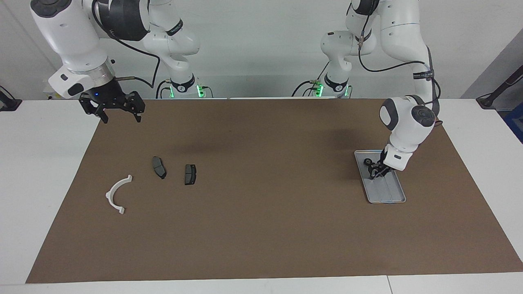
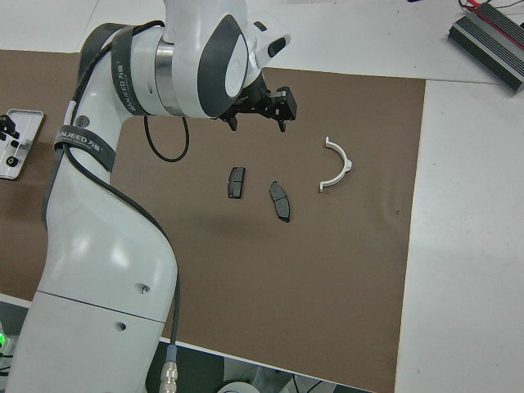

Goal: Pick bearing gear from pile to tray

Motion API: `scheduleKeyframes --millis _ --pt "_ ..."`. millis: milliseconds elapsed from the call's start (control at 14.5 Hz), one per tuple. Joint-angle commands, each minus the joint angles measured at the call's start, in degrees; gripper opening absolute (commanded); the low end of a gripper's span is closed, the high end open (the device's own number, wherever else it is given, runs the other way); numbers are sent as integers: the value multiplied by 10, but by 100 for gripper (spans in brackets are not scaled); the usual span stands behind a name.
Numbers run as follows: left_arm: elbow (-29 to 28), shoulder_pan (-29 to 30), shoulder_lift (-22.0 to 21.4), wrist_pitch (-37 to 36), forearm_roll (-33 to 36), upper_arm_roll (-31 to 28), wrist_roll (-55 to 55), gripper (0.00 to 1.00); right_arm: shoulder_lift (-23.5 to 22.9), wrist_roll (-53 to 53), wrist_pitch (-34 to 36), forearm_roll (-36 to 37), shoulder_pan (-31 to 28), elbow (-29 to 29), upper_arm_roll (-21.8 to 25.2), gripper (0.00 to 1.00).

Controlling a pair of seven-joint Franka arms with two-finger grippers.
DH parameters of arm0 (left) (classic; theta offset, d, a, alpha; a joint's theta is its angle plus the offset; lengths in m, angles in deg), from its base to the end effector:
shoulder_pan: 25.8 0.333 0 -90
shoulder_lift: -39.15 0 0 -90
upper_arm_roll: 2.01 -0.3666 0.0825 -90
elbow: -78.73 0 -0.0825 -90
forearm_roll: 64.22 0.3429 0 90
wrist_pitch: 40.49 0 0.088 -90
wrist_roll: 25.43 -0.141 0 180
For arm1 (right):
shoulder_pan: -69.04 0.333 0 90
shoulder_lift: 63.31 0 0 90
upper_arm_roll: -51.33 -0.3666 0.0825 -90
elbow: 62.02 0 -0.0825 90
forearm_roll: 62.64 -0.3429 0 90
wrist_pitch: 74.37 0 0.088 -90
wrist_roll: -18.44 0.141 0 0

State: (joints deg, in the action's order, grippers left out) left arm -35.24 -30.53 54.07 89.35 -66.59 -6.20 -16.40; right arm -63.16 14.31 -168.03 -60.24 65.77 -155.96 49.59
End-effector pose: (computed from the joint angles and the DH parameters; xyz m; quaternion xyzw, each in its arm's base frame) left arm 0.5830 -0.0099 0.3758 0.9963 0.0858 0.0082 0.0073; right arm 0.5165 -0.0194 0.6184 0.9995 0.0240 -0.0022 0.0209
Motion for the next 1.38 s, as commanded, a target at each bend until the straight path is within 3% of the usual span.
scheduleKeyframes --millis 0,622,760,899,1175,1314 --pt "36 -19 -4 -51 1 4 53 49 13 -10 -18 -13 -9 -20 -5 100" --pt "58 -149 -3 -76 3 3 283 51 14 -12 -17 -13 -9 -20 -5 100" --pt "59 -159 -3 -83 3 4 293 61 14 -12 -17 -13 -9 -20 -5 100" --pt "95 -161 -5 -127 6 4 291 100 14 -12 -18 -13 -9 -22 -4 100" --pt "203 -152 -23 -276 16 3 286 100 14 -15 -18 -13 -9 -23 -4 100" --pt "216 -130 -52 -305 43 1 274 100 14 -16 -18 -13 -9 -23 -4 100"
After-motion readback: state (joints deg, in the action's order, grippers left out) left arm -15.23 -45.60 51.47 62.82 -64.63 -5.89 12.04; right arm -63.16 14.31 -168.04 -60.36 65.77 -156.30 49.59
